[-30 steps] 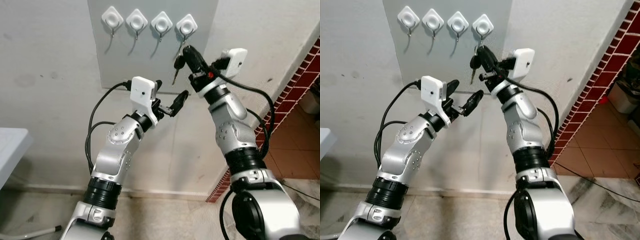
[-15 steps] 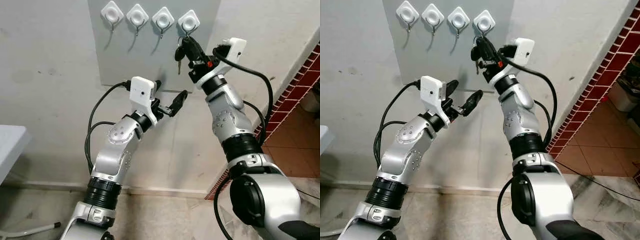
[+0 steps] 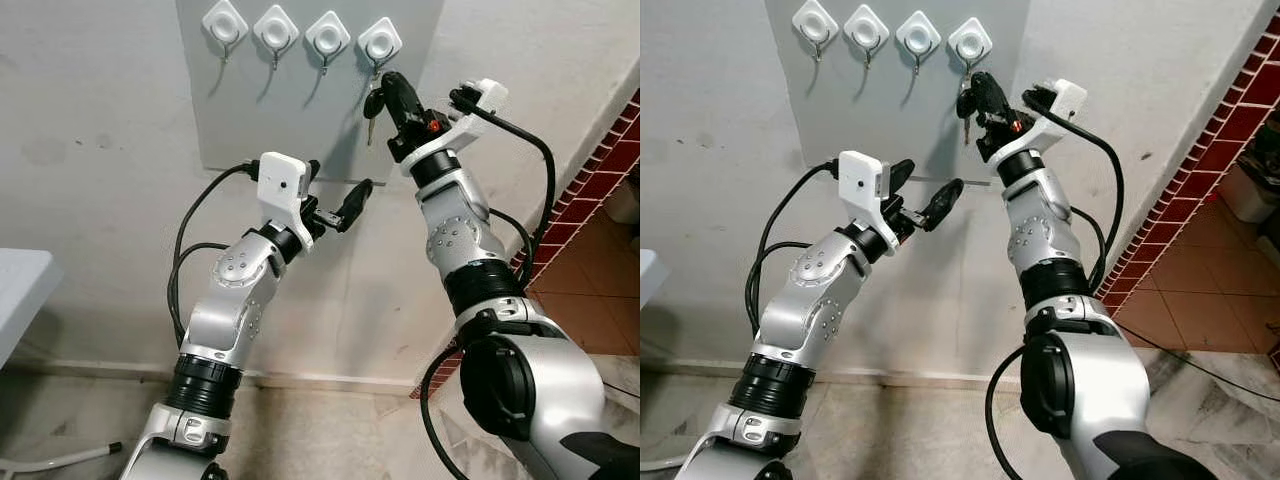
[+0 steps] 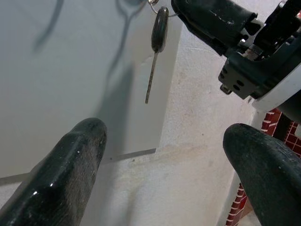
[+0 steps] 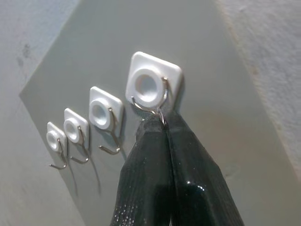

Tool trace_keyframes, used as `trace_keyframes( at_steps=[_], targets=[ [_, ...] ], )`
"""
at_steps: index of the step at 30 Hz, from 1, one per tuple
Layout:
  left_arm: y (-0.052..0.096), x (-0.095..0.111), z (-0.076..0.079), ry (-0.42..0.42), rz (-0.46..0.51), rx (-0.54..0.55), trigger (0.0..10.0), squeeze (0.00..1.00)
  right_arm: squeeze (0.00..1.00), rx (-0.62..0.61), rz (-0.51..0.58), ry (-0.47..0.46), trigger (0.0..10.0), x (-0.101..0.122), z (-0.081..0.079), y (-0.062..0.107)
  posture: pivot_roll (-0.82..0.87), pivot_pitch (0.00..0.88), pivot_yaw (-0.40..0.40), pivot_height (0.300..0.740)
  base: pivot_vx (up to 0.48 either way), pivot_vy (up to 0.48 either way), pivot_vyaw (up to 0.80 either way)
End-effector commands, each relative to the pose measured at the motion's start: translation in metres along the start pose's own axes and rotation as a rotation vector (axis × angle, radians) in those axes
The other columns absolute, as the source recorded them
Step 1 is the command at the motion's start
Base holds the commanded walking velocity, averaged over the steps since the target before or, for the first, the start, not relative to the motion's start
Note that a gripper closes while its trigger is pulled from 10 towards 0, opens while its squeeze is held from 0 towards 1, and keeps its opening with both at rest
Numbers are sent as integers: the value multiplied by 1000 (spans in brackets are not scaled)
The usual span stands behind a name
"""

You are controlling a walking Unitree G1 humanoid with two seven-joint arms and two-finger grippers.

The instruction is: Hang keys on a hook

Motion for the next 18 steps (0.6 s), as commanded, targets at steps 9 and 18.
trace_keyframes(
  at_steps=[9,18],
  targets=[
    [-2,6,4,5,10,-14,10000,0,0,-34,14,-107,10000,-1,3,-2,-11,69,-59,740,0,0,0],
    [-1,5,1,17,4,9,10000,0,1000,-26,22,-35,10000,-6,6,5,-7,75,-64,740,0,0,0]
  ],
)
Point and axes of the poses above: a point about 5 cm out from each wrist's last joint towards the gripper, its own y axis pointing back from the gripper into the wrist, its own x axis along the axis of the wrist's last joint, z = x × y, the point moved 3 cm from there along -y, pointing out of the wrist towards the gripper, and after that the axes turned 8 degrees about -y, right-handed, at the moved point
